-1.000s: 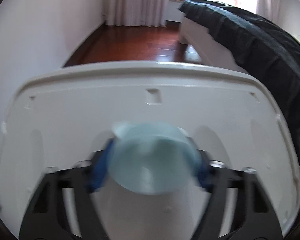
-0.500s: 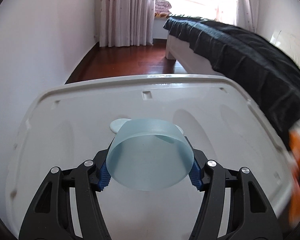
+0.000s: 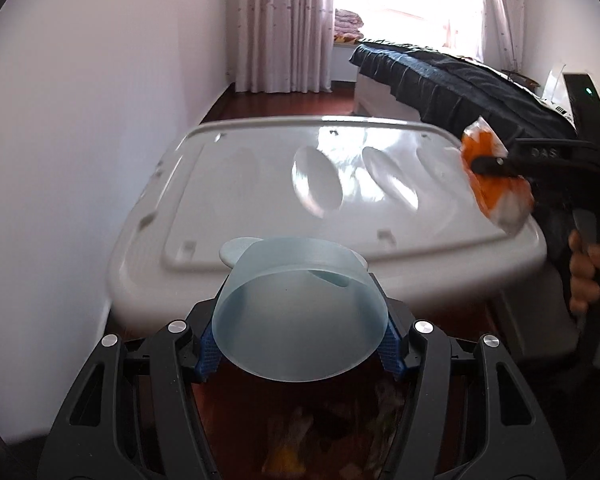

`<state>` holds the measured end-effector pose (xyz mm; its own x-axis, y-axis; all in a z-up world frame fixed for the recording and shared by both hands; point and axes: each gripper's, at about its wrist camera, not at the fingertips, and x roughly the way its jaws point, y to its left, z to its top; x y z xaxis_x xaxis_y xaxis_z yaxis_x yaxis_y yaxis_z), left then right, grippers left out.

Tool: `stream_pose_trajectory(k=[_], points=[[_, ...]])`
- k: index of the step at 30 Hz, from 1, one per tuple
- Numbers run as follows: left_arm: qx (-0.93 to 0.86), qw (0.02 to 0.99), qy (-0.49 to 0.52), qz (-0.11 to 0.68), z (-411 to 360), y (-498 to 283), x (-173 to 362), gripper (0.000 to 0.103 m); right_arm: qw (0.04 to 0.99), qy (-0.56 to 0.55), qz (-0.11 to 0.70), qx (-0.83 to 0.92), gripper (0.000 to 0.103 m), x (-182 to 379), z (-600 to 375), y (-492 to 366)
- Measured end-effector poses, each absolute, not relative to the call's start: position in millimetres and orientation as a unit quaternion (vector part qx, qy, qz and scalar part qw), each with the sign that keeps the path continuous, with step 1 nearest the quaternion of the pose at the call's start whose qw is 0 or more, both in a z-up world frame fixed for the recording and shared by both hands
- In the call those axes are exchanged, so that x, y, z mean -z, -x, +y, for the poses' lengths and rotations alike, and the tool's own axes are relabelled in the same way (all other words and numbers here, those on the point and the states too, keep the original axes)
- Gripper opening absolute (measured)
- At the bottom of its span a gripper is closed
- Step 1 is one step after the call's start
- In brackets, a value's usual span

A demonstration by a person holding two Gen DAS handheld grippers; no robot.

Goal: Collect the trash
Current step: 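Carry the package and cup over the bin and release both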

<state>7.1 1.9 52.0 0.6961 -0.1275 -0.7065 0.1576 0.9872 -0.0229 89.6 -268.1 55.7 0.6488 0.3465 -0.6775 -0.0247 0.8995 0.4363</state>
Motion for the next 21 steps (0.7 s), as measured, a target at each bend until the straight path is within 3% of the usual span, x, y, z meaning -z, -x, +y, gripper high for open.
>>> stream_pose_trajectory(k=[11, 17, 20, 21], points=[[0.093, 0.9, -0.012, 0.425, -1.8, 66.2, -9.0, 0.06, 0.873, -0.137, 0.457, -0.101, 0.029, -0.3, -218.2, 60.9], [0.102, 0.887, -0.023, 0.45, -4.2, 67.5, 10.2, 0.06, 0.86, -0.115, 0.489, -0.093, 0.029, 19.0, -207.6, 84.0], [0.102, 0.885, -0.015, 0.454, -1.5, 70.5, 12.5, 0.061, 0.864, -0.098, 0.485, -0.096, 0.04, 16.4, -201.5, 86.6], [0.099, 0.884, -0.015, 0.456, -0.9, 69.8, 13.2, 0.064, 0.864, -0.093, 0.485, -0.095, 0.056, 16.9, -200.1, 87.4]])
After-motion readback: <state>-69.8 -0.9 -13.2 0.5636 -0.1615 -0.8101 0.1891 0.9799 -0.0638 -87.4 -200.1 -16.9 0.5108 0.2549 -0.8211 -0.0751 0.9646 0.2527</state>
